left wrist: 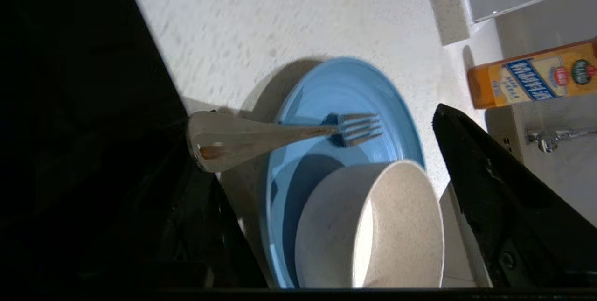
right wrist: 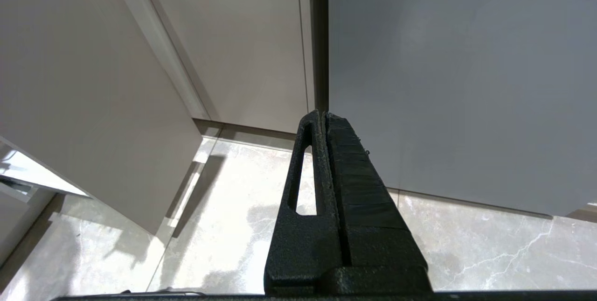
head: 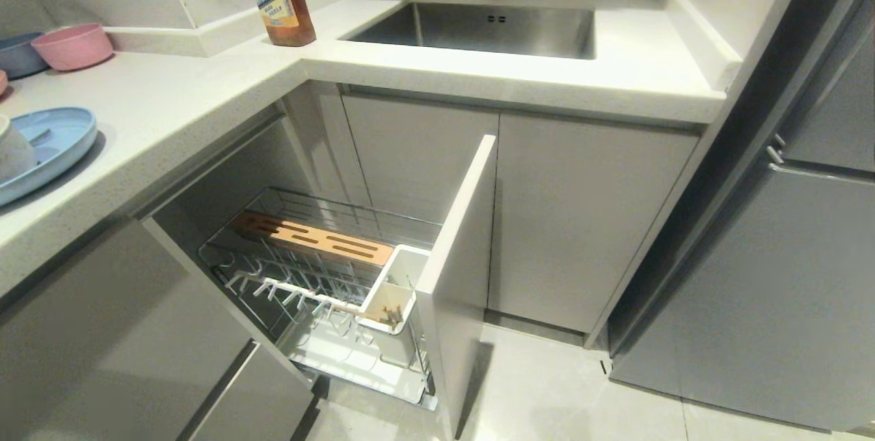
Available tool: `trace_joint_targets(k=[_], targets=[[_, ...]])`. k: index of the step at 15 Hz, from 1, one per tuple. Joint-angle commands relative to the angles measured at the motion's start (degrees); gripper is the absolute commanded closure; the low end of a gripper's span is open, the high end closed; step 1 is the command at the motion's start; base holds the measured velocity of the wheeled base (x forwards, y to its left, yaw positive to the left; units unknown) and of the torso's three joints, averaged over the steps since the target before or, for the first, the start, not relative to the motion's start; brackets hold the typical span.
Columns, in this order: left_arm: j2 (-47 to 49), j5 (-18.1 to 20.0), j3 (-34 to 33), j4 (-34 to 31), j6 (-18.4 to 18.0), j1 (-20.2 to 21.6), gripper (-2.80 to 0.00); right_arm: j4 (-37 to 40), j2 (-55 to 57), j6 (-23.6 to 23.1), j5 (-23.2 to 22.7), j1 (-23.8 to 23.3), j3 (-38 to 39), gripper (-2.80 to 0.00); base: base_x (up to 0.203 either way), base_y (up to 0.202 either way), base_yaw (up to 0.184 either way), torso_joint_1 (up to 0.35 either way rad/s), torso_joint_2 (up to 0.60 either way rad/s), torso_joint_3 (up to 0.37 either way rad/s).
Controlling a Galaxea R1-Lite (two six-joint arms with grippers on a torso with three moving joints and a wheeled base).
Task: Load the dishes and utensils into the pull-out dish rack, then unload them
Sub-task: Take the chopsticks out of the cupboard
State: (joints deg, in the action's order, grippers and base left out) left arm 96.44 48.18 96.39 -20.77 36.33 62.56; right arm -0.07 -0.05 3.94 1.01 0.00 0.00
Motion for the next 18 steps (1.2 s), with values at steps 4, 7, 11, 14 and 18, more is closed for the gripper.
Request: trace_joint_targets(k=[4, 7, 11, 14, 18], targets=[[-1.80, -2.68, -0.46, -7.24, 0.22, 0.02, -2.80, -0.01, 0.05, 0.02, -0.04, 0.00, 0.00, 0.00, 0.000, 0.000, 0.000, 0.000, 0.00, 0.000], [-3.03, -3.73, -0.81, -12.09, -0.08, 0.02, -2.80, -0.01, 0.05, 0.02, -0.04, 0.00, 0.00, 0.00, 0.000, 0.000, 0.000, 0.000, 0.00, 0.000], [-6.69, -6.57, -1.70, -16.76, -0.20, 0.02, -2.80, -0.01, 0.05, 0.02, 0.03, 0.00, 0.00, 0.00, 0.000, 0.000, 0.000, 0.000, 0.00, 0.000], [-11.64, -10.40, -1.86, -17.94, -0.20, 0.02, -2.80, -0.01, 0.05, 0.02, -0.04, 0.00, 0.00, 0.00, 0.000, 0.000, 0.000, 0.000, 0.00, 0.000], [-19.46, -15.91, -0.37, -17.48, -0.28, -0.07, 0.00, -0.01, 0.05, 0.02, 0.04, 0.00, 0.00, 0.00, 0.000, 0.000, 0.000, 0.000, 0.00, 0.000]])
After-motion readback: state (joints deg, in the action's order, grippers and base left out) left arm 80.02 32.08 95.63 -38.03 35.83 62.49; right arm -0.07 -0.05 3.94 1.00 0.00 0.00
